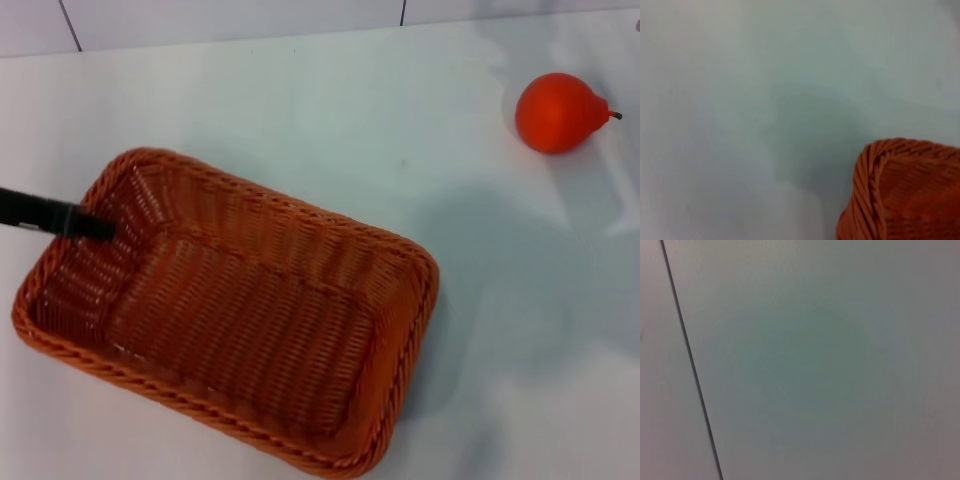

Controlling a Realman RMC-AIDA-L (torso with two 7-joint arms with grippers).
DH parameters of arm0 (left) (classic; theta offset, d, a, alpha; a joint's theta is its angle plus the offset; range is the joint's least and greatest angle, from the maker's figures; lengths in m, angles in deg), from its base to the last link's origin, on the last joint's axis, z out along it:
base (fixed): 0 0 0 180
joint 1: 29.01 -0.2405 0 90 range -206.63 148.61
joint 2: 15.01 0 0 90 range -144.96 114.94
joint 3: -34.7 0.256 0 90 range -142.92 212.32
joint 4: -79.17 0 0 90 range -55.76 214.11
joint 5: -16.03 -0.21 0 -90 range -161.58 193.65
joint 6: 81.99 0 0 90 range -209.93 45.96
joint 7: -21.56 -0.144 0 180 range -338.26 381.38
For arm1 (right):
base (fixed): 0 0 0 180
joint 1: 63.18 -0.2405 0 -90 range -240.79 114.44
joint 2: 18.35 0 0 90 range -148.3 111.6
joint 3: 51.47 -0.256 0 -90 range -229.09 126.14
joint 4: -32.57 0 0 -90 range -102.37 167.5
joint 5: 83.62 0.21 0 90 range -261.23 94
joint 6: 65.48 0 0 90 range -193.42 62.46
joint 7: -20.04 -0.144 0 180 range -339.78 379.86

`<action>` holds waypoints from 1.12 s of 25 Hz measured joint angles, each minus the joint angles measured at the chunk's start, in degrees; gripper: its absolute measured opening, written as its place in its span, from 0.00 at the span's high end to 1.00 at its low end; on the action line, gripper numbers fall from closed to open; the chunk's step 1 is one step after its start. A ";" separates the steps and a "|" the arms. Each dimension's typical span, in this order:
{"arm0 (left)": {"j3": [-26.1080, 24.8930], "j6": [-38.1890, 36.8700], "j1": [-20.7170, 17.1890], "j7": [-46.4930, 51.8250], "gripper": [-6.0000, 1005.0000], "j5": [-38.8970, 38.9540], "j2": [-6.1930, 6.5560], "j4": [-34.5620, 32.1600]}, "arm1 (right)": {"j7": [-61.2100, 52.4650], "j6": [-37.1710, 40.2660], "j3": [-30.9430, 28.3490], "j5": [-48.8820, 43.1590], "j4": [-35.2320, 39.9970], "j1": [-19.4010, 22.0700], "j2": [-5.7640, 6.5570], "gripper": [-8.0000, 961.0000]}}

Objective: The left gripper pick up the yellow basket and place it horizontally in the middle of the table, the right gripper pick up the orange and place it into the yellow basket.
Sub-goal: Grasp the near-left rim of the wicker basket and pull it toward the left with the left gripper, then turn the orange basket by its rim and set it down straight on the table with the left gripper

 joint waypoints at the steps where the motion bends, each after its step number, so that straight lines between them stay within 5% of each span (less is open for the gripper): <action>1: -1.12 -0.28 0.07 0.24 0.76 1.03 0.07 -0.01 | 0.00 0.00 -0.05 0.00 0.00 0.01 0.00 0.14; 4: -4.72 -0.51 0.38 1.91 0.82 3.36 0.20 0.00 | 0.00 -0.03 -0.16 0.00 0.01 0.00 0.00 0.14; 18: -12.88 6.10 -0.83 8.28 0.82 12.79 -0.06 4.94 | 0.00 -1.47 -0.97 0.00 0.02 -0.19 0.09 0.14; 28: -14.19 17.83 -6.29 7.57 0.81 25.47 -0.37 13.09 | 0.00 -1.62 -1.53 0.00 0.01 -0.05 0.09 0.14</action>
